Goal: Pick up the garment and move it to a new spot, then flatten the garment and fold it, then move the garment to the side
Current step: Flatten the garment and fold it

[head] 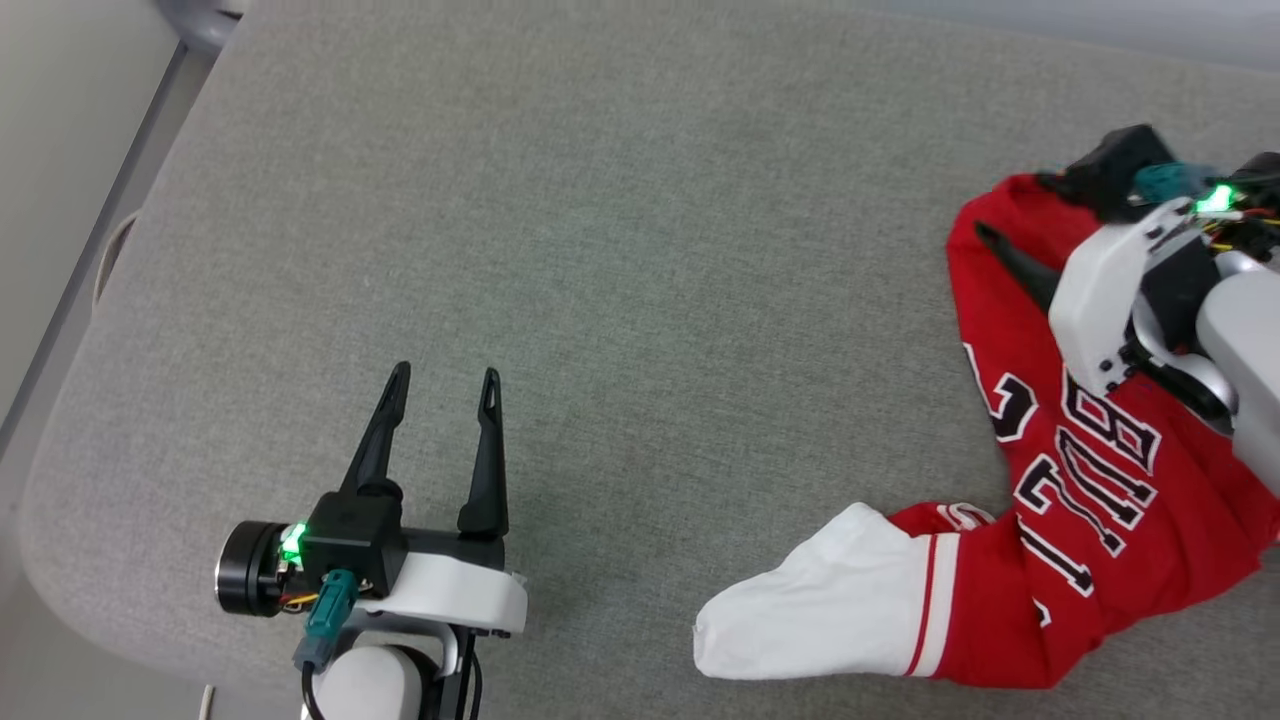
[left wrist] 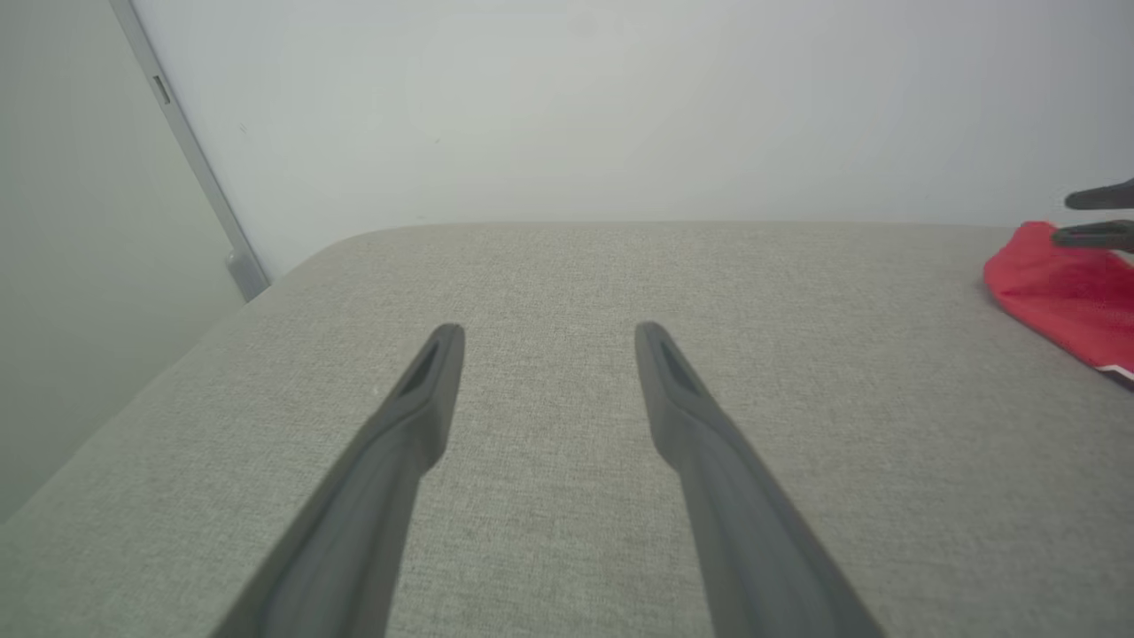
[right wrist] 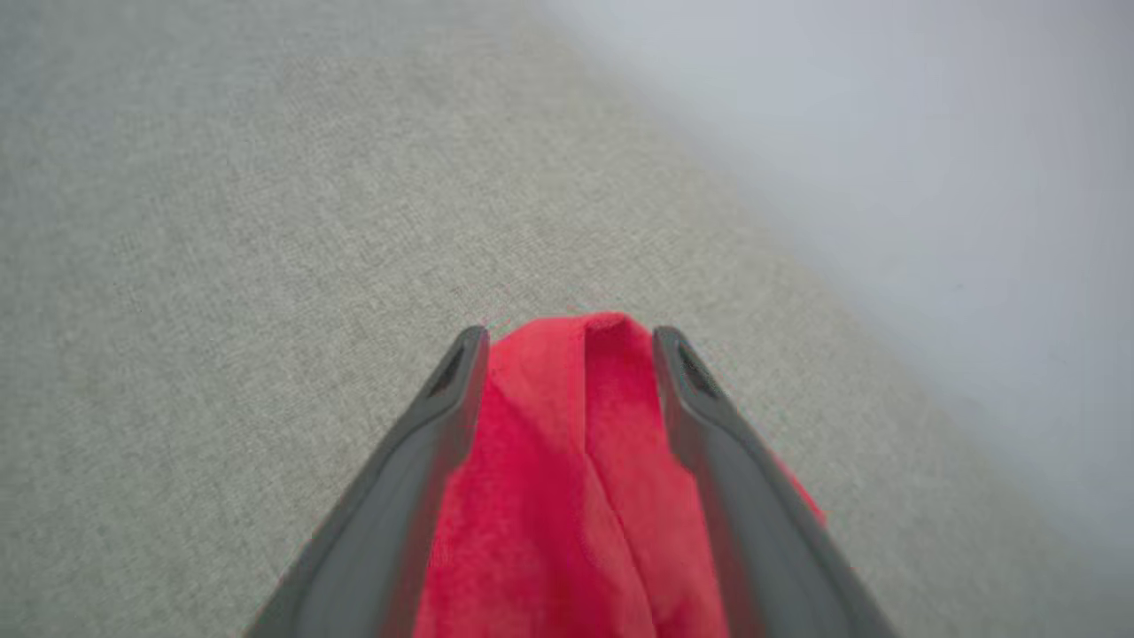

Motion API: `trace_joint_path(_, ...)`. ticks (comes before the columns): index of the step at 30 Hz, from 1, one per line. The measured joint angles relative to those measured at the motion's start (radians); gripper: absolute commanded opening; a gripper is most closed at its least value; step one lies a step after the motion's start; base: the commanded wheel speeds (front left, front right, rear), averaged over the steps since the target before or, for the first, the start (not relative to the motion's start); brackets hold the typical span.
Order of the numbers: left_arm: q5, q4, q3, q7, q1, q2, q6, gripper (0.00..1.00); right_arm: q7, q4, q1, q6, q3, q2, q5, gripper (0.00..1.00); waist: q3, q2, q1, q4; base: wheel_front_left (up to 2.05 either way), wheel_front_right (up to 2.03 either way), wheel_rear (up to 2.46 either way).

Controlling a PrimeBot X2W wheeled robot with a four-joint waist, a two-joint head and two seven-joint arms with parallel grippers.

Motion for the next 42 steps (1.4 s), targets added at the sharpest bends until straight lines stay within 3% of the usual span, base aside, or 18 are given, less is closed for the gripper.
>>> trace_joint_path(5,0.021,-0.005,0.026,0.0,0.038,0.0,-0.005,1.0,-0.213,0.001,0.053,0.0,-0.085,-0.033,-0.002,1.0,-0.046,0.0,0.0,-0.036,0.0,0.0,0.0)
trace_joint_path(9,0.031,-0.01,0.039,0.0,0.067,0.002,-0.018,1.0,-0.282,-0.026,0.129,0.0,-0.196,-0.044,-0.034,1.0,-0.084,0.0,0.0,-0.076,0.0,0.0,0.0)
trace_joint_path(15,0.047,-0.018,0.052,0.0,0.097,0.006,-0.028,1.0,-0.293,-0.221,0.316,0.0,-0.543,-0.031,-0.188,1.0,-0.135,0.0,-0.0001,-0.132,0.0,0.0,0.0)
trace_joint_path(21,0.05,-0.02,0.059,0.0,0.114,0.017,-0.049,1.0,-0.293,-0.463,0.639,0.0,-0.886,0.093,-0.385,1.0,-0.184,0.0,-0.0001,-0.163,0.0,0.0,0.0)
trace_joint_path(25,0.046,-0.037,0.063,0.0,0.106,0.04,-0.088,1.0,-0.293,-0.575,0.829,0.0,-1.006,0.183,-0.476,1.0,-0.217,0.0,-0.0001,-0.17,0.0,0.0,0.0)
trace_joint_path(30,0.029,-0.01,0.054,0.0,0.025,0.106,-0.154,1.0,-0.293,-0.652,0.965,0.0,-1.093,0.268,-0.521,1.0,-0.246,0.0,-0.0001,-0.175,0.0,0.0,0.0)
trace_joint_path(35,-0.027,0.048,-0.037,0.05,-0.088,0.204,-0.187,1.0,-0.293,-0.676,1.035,0.0,-1.113,0.307,-0.555,1.0,-0.258,0.0,-0.0001,-0.194,0.0,0.0,0.0)
trace_joint_path(42,-0.3,0.009,-0.351,0.409,-0.277,0.415,-0.191,1.0,-0.293,-0.688,1.046,0.0,-1.116,0.334,-0.579,1.0,-0.246,0.0,-0.0001,-0.227,0.0,0.0,0.0)
